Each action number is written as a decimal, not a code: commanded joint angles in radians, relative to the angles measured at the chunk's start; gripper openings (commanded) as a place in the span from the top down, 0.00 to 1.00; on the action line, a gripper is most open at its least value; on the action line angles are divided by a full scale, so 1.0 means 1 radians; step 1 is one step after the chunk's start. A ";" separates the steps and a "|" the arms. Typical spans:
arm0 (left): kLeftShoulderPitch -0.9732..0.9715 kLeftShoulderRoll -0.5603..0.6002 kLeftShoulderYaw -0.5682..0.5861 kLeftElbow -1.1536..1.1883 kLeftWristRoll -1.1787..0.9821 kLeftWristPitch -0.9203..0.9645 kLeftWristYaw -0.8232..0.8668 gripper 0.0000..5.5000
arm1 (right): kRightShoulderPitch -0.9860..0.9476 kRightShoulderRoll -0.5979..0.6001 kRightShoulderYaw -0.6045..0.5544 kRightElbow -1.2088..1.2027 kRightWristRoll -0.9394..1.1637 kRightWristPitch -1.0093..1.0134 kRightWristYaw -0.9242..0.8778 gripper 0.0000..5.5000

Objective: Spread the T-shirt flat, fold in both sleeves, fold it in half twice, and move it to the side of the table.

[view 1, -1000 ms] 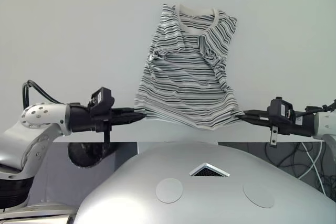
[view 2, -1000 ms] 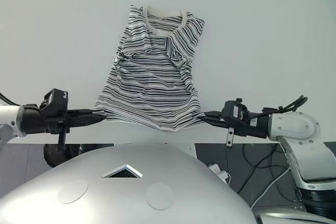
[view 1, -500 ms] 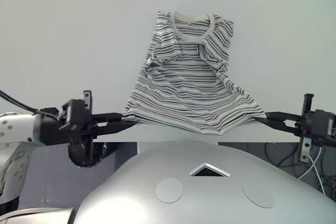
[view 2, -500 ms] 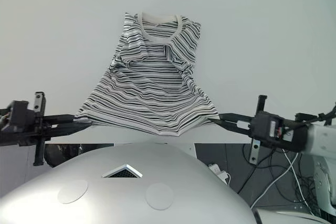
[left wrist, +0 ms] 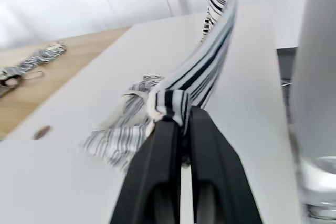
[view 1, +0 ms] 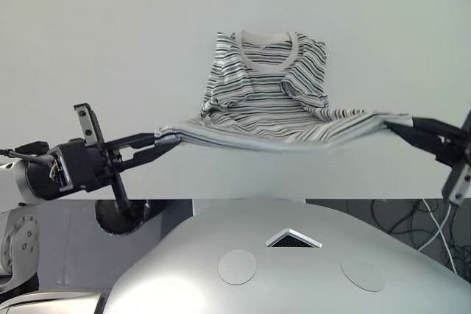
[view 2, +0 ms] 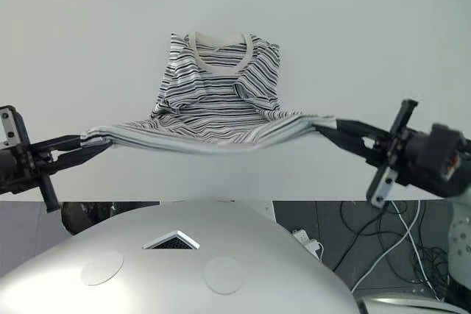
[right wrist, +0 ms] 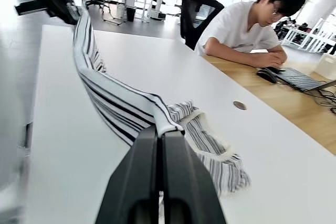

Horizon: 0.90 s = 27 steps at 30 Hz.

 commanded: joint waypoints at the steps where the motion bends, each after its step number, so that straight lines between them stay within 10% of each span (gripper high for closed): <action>1: -0.216 -0.031 -0.194 0.113 0.290 -0.090 0.157 0.99 | -0.201 -0.029 0.154 0.079 -0.099 0.060 -0.093 1.00; 15: -1.019 -0.182 -0.671 1.179 0.863 -0.275 0.583 0.99 | -1.022 0.190 0.695 1.057 -0.569 0.018 -0.214 1.00; 27: -1.180 -0.185 -0.841 1.728 1.085 -0.538 0.915 0.64 | -1.095 0.342 0.651 1.359 -0.610 -0.113 -0.227 0.75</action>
